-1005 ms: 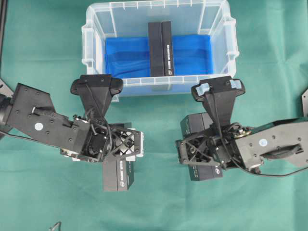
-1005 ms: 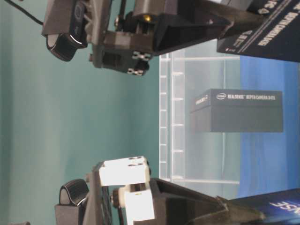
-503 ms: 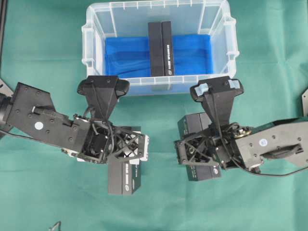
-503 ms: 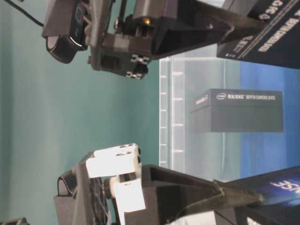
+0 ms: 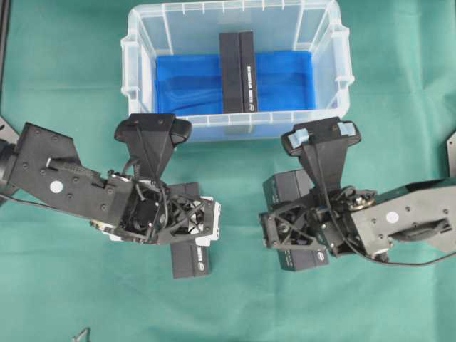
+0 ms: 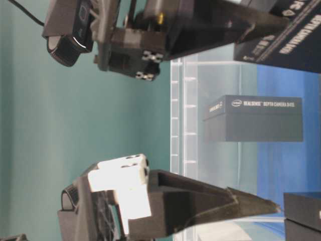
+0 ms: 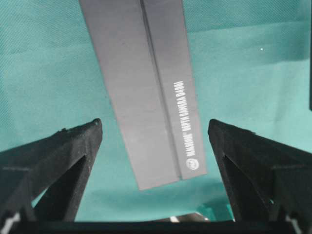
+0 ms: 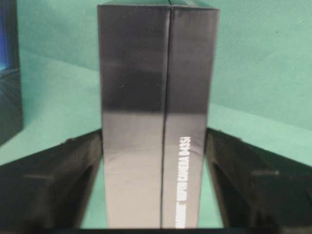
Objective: Take the box out of the case with both arms.
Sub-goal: 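Lower both held boxes onto the cloth in front of the bin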
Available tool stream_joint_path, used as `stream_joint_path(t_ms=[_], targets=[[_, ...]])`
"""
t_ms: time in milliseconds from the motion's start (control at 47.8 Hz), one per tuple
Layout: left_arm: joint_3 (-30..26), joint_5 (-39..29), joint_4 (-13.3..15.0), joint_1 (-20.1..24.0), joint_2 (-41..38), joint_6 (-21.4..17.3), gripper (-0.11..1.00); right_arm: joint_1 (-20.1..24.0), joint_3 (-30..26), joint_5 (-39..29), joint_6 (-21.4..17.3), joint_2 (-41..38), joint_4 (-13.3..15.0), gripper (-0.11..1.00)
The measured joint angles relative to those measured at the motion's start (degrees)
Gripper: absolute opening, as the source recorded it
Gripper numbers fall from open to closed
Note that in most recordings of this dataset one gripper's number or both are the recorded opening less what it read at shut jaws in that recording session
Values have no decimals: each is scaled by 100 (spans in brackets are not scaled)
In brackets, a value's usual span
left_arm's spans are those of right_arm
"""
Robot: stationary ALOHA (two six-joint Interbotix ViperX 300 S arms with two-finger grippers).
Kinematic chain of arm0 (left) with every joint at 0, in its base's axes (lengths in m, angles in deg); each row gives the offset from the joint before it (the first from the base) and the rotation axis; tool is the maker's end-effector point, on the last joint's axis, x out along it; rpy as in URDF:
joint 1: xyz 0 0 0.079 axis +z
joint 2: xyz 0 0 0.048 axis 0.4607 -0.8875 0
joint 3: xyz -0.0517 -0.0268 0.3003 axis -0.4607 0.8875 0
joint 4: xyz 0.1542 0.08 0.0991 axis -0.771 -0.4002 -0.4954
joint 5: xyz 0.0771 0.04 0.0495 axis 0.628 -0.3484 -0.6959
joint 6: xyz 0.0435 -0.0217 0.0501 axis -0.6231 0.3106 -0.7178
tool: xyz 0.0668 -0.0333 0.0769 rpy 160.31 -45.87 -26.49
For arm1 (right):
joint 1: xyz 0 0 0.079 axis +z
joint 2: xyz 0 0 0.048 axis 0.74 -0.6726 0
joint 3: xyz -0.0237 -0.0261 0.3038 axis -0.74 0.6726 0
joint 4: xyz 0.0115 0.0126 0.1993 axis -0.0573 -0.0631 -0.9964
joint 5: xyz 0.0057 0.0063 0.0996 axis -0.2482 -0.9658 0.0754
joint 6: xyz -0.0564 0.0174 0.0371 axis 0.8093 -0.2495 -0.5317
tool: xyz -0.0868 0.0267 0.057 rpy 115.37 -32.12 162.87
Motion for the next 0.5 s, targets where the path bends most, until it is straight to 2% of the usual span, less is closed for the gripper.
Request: stream_joint_path(t_ms=[84,230,503], targets=[[0,-9,0,0,0,0,85,0,0,-9,-26,-9,-9,97],[0,0,0,-9,0,9,85,0,0,-26,-70,0,-26,93],[-18,-9,0,-9,0,9,85,0,-9,-18,-105,0,-35,94]])
